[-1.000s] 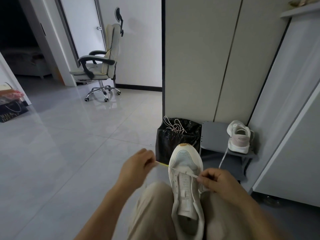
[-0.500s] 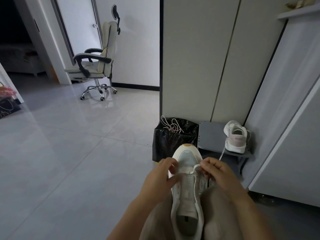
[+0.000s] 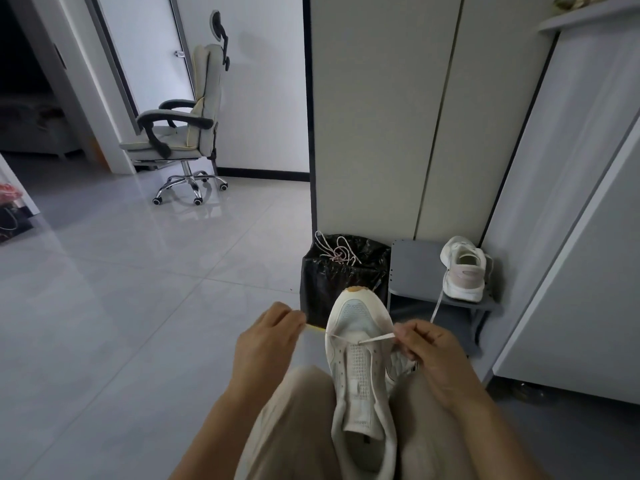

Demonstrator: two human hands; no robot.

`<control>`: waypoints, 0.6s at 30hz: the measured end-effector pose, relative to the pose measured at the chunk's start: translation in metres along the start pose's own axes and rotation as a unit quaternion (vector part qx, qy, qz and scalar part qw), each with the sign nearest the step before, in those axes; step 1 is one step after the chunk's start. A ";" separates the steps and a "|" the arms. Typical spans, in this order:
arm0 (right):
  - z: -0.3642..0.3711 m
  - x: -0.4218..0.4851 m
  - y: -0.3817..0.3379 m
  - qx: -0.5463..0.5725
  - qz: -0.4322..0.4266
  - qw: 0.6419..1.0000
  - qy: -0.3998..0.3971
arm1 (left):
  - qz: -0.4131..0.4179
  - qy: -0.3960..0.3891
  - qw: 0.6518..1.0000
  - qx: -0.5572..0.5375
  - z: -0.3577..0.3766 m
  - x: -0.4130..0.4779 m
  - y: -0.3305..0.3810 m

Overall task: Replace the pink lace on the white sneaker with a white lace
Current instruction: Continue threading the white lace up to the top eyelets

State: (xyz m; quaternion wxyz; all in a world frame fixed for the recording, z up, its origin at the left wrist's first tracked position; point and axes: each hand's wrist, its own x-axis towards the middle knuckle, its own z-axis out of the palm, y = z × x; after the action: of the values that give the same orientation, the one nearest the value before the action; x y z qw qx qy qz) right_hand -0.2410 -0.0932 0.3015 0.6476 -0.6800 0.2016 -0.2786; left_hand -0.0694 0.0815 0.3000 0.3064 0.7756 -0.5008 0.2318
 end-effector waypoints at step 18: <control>-0.014 -0.020 0.010 -0.239 0.044 0.955 0.172 | -0.611 -0.050 0.471 -0.635 0.011 0.007 0.090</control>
State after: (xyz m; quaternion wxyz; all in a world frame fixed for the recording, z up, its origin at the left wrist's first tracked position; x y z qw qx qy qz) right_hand -0.2647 -0.0923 0.2892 0.4335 -0.7468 0.4005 -0.3067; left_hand -0.1487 0.0414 0.3184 0.7530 0.4884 0.0752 -0.4345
